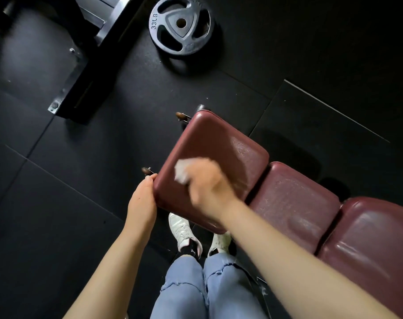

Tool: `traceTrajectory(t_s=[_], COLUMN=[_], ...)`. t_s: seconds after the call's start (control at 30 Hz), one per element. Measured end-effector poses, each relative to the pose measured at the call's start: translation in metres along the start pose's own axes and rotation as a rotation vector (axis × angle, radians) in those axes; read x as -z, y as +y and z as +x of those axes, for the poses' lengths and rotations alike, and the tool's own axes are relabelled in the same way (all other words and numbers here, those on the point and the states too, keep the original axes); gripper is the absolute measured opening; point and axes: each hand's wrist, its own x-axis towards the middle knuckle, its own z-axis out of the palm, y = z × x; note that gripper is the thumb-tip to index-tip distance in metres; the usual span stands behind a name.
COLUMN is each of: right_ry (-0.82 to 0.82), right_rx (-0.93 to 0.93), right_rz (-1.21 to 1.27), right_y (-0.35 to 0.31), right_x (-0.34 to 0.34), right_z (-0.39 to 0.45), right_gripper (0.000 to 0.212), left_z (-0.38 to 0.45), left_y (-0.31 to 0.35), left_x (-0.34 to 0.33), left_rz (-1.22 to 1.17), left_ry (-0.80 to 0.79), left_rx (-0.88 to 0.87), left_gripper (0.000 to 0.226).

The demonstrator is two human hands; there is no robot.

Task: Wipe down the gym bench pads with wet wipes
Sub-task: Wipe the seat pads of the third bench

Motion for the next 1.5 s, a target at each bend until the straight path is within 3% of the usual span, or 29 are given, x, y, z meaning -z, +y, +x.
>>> traceTrajectory(t_s=[0.07,0.13,0.2,0.27,0.33,0.4,0.47,0.57,0.63,0.7,0.83,0.93,1.0,1.1,1.17,1.27,1.37,1.43,1.5], right_ry=[-0.393,-0.527,-0.401,-0.059,0.283,0.398,0.325,-0.140,-0.260,-0.158,0.233,0.439,0.373,0.027,-0.079,0.093,0.409,0.440,0.354], right_rx=[0.257,0.360,0.260,0.070,-0.246,-0.550,-0.507,-0.132,0.023,0.012,-0.319,-0.607,-0.473,-0.133,-0.036,-0.095,-0.500,-0.615,-0.516], right_rz=[-0.101,-0.238,-0.306,-0.327,-0.395,-0.357,-0.212,-0.114,-0.195,-0.255,-0.430,-0.329,-0.217,-0.093,-0.116,-0.228,-0.346,-0.283,-0.248], right_y=[-0.023,-0.010,0.016,0.049,0.065,0.053,0.022,-0.020,-0.014,0.015,0.076,0.073,0.047,-0.004,-0.001,0.048,0.090,0.084,0.056], right_x=[-0.017,-0.013,0.007,0.034,0.053,0.041,0.013,-0.025,-0.019,0.001,0.053,0.047,0.019,-0.023,-0.020,0.017,0.057,0.049,0.021], right_z=[-0.043,-0.056,-0.037,-0.013,0.003,0.003,-0.019,-0.083,-0.103,-0.084,-0.011,-0.005,-0.037,-0.110,-0.125,-0.083,-0.032,-0.030,-0.058], right_gripper=[0.025,0.024,0.027,0.026,0.016,0.016,0.020,0.025,0.029,0.029,0.022,0.016,0.022,0.027,0.030,0.025,0.011,0.015,0.015], left_z=[-0.001,-0.001,-0.002,-0.005,-0.009,-0.013,-0.016,-0.017,-0.020,-0.023,-0.023,-0.019,-0.018,-0.017,-0.016,-0.015,-0.014,-0.013,-0.013], left_y=[0.000,-0.004,-0.008,-0.013,-0.017,-0.019,-0.020,-0.017,-0.014,-0.011,-0.012,-0.018,-0.018,-0.015,-0.015,-0.015,-0.015,-0.015,-0.013], left_x=[-0.002,-0.002,-0.001,-0.001,0.000,0.001,0.003,0.007,0.007,0.005,0.001,0.005,0.007,0.010,0.011,0.012,0.012,0.012,0.012], left_rz=[0.018,0.091,0.223,0.339,0.407,0.445,0.472,0.525,0.553,0.576,0.557,0.590,0.626,0.652,0.667,0.666,0.653,0.656,0.666], left_ry=[0.013,0.024,0.029,0.036,0.035,0.025,0.015,-0.009,-0.032,-0.063,-0.075,-0.033,-0.043,-0.072,-0.093,-0.106,-0.108,-0.102,-0.101], left_rx=[-0.029,-0.083,-0.179,-0.299,-0.387,-0.417,-0.421,-0.440,-0.491,-0.506,-0.463,-0.403,-0.366,-0.335,-0.343,-0.362,-0.364,-0.341,-0.336], left_gripper=[0.040,0.036,0.040,0.044,0.046,0.049,0.053,0.057,0.049,0.030,0.054,0.071,0.078,0.081,0.081,0.081,0.081,0.082,0.082])
